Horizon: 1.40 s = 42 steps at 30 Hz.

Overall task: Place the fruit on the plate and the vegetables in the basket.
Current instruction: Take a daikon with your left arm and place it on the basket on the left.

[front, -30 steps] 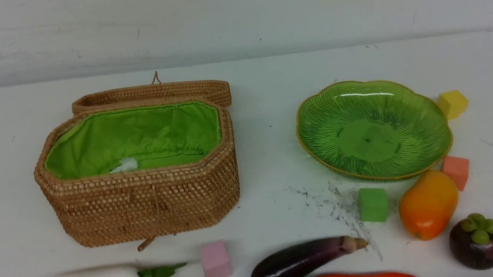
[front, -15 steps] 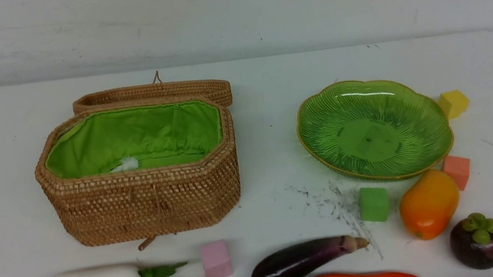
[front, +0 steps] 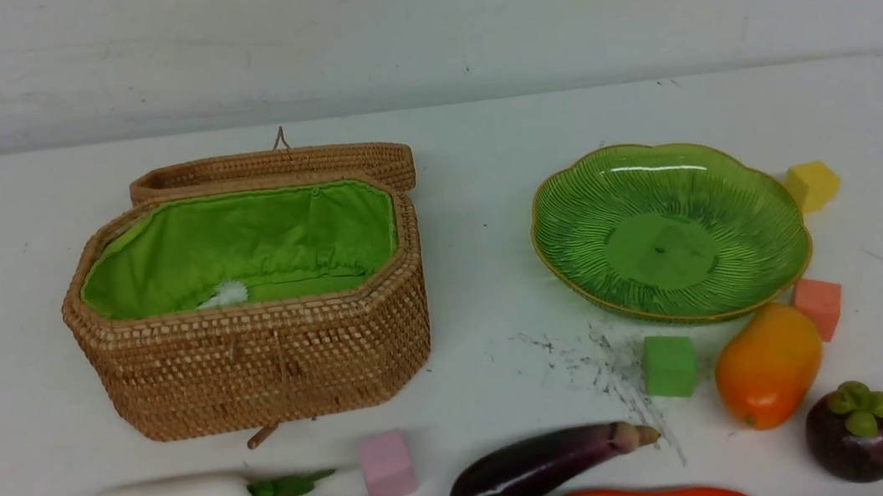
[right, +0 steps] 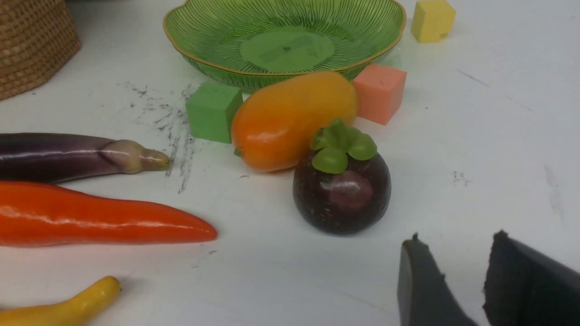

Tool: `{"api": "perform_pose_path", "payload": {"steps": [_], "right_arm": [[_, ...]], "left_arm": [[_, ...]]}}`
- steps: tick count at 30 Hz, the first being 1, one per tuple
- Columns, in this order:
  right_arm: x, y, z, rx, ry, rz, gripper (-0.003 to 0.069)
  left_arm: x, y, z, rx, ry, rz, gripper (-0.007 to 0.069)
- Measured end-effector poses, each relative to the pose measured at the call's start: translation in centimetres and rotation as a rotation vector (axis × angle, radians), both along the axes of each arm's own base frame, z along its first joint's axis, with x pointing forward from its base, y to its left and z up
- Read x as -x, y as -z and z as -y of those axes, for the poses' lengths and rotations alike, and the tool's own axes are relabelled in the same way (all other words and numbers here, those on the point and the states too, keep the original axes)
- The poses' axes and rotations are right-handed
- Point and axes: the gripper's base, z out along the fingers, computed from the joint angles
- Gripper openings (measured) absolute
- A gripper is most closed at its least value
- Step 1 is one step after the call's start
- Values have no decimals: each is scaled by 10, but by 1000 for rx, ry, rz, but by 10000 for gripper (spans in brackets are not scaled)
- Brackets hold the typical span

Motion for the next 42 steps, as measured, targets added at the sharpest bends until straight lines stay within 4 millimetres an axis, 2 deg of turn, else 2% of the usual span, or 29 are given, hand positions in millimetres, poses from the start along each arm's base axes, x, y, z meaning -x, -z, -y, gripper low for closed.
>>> {"api": "perform_pose_path", "payload": {"steps": [8, 17, 23, 25, 26, 29, 30, 31, 32, 33, 35, 38, 42], "right_arm": [[0, 0, 0, 0, 0, 0, 242], [0, 0, 0, 0, 0, 0, 242], [0, 0, 0, 0, 0, 0, 242], [0, 0, 0, 0, 0, 0, 242], [0, 0, 0, 0, 0, 0, 242], [0, 0, 0, 0, 0, 0, 242], [0, 0, 0, 0, 0, 0, 242], [0, 0, 0, 0, 0, 0, 242], [0, 0, 0, 0, 0, 0, 242], [0, 0, 0, 0, 0, 0, 242], [0, 0, 0, 0, 0, 0, 242], [0, 0, 0, 0, 0, 0, 242], [0, 0, 0, 0, 0, 0, 242]], "left_arm": [[0, -1, -2, -63, -2, 11, 239], [-4, -21, 0, -80, 17, 242, 239], [-5, -24, 0, -100, 22, 272, 239], [-5, -28, 1, -61, 22, 318, 239], [-5, -32, 2, 12, 18, 361, 239], [-2, -49, 2, 276, 8, 537, 239], [-2, -51, 2, 313, 6, 551, 239], [2, -63, 0, 429, 13, 691, 239], [2, -63, 0, 438, 13, 691, 239], [6, -72, -1, 482, 24, 795, 239], [11, -83, -3, 519, 35, 881, 239], [23, -121, -3, 528, 59, 969, 239], [48, -184, -2, 472, 75, 984, 239]]}}
